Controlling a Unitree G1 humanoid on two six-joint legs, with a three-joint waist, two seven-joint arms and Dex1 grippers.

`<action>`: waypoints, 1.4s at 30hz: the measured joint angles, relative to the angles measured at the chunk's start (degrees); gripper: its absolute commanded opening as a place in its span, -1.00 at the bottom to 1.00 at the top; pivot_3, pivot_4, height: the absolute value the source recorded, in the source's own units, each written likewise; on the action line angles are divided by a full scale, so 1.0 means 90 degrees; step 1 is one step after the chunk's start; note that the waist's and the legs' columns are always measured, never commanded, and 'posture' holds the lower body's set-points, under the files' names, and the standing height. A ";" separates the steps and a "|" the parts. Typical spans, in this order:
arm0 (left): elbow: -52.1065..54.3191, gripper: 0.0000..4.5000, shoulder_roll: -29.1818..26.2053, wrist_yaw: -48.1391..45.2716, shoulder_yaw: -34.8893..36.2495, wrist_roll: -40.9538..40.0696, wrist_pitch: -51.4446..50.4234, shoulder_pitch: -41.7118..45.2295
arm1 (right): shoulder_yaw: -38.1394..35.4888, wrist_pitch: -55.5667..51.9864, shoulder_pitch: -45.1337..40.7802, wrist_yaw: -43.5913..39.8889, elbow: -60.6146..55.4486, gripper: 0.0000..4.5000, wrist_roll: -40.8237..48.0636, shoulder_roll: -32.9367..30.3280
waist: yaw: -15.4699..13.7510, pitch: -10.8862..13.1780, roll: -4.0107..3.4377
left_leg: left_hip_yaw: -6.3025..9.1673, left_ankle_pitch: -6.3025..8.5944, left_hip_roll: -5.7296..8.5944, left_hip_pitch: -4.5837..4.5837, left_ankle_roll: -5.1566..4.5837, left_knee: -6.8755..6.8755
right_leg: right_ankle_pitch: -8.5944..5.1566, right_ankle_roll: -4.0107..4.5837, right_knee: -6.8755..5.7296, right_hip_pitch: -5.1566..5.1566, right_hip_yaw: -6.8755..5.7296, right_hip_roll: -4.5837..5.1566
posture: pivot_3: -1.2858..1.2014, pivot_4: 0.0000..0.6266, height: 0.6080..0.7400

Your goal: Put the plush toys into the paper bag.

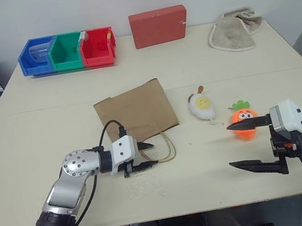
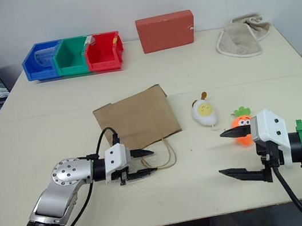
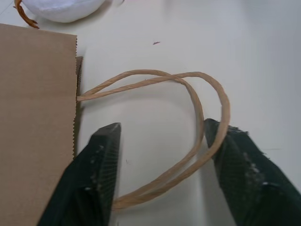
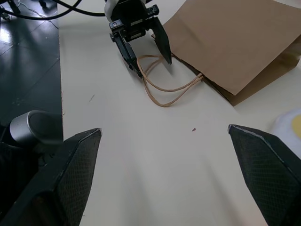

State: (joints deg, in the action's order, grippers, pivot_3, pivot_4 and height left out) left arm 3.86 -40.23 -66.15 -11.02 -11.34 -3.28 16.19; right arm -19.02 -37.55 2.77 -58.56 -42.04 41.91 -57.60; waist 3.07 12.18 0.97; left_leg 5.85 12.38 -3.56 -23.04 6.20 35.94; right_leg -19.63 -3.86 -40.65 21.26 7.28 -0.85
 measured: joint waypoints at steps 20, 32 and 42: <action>0.0225 -1.00 -0.0297 -0.0808 0.0567 -0.1444 -0.2131 0.1240 | 0.2426 0.0040 -0.1610 0.1440 0.0489 -0.03 -0.0948 0.1464 | 0.0039 0.0000 0.0005 | 0.0014 0.0000 -0.0003 -0.0006 0.0000 -0.0001 | -0.0005 -0.0008 -0.0005 0.0007 -0.0011 -0.0005 | 0.03 -0.52 1.00; -0.0244 -1.00 -0.0192 -0.0576 0.1304 -0.2631 -0.3824 0.2317 | 0.4515 0.1687 -0.3323 0.2178 0.3356 -0.99 -0.3328 0.4001 | 0.0037 0.0001 0.0007 | 0.0052 -0.0001 -0.0003 -0.0037 0.0001 -0.0003 | 0.0003 0.0007 -0.0024 0.0034 -0.0048 -0.0007 | 0.03 -0.52 1.00; -0.0152 -1.00 -0.0129 -0.0289 0.1392 -0.2969 -0.4328 0.2545 | 0.4623 0.2447 -0.3975 0.2973 0.5032 -0.99 -0.4362 0.5207 | 0.0042 0.0001 0.0006 | 0.0055 -0.0003 -0.0002 -0.0052 0.0003 -0.0001 | 0.0005 0.0010 -0.0038 0.0054 -0.0052 -0.0006 | 0.03 -0.52 1.00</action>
State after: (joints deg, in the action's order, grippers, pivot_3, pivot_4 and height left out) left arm 2.49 -41.39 -68.75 1.51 -38.06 -42.22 39.09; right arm 22.59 -15.52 -33.01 -31.80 3.24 2.65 -10.74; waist 3.45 12.19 1.02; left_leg 6.35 12.36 -3.58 -23.50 6.23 35.93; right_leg -19.59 -3.78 -40.99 21.74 6.82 -0.90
